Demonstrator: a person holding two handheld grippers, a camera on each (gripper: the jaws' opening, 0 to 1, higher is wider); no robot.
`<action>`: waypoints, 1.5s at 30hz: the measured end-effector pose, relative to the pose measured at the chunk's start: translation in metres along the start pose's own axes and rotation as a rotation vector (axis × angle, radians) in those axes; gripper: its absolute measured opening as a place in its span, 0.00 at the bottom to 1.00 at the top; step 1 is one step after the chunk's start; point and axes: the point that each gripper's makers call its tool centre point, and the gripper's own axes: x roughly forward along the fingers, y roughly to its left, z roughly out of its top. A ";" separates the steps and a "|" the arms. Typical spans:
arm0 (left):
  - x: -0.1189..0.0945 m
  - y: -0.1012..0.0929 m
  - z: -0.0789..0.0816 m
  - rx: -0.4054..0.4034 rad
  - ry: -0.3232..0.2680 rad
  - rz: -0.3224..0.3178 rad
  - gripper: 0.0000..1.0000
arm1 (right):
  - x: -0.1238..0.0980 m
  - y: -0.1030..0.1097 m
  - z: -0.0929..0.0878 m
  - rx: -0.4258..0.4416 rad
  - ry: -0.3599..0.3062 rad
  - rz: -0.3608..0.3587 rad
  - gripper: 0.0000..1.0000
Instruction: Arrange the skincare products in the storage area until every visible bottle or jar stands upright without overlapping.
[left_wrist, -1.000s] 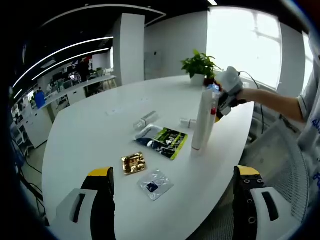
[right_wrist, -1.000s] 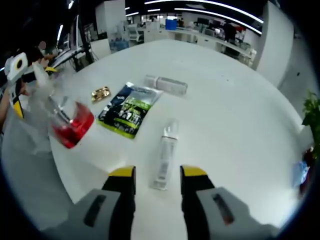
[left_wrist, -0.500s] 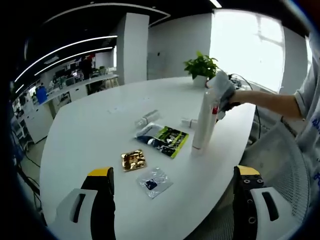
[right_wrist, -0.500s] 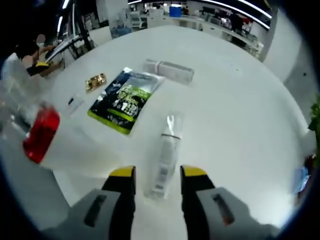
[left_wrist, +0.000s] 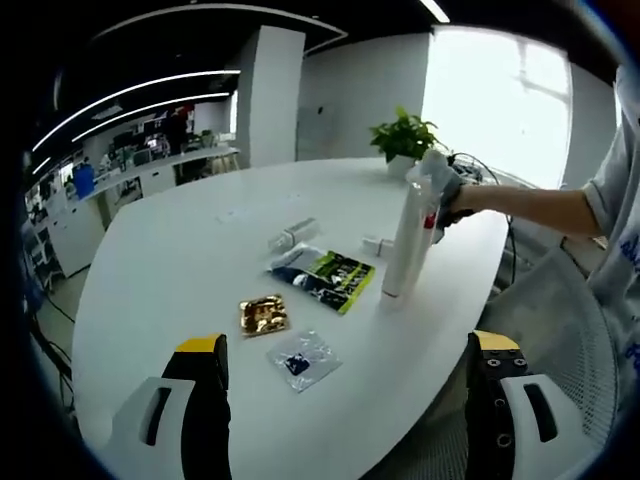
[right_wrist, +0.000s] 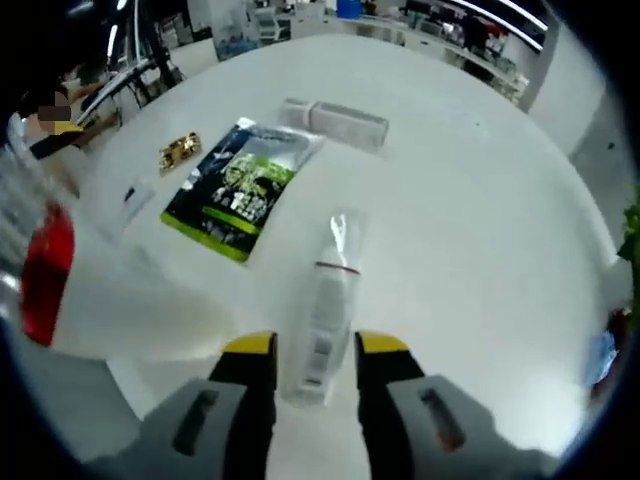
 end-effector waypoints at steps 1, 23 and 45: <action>0.000 0.000 0.000 -0.001 -0.001 -0.001 0.97 | 0.000 0.000 -0.001 -0.001 0.004 -0.004 0.30; 0.005 -0.012 0.007 0.018 -0.002 -0.020 0.97 | -0.003 -0.001 -0.001 0.001 -0.046 -0.048 0.20; 0.001 -0.024 0.026 0.007 -0.058 -0.033 0.97 | -0.068 -0.001 0.010 0.279 -0.458 -0.012 0.19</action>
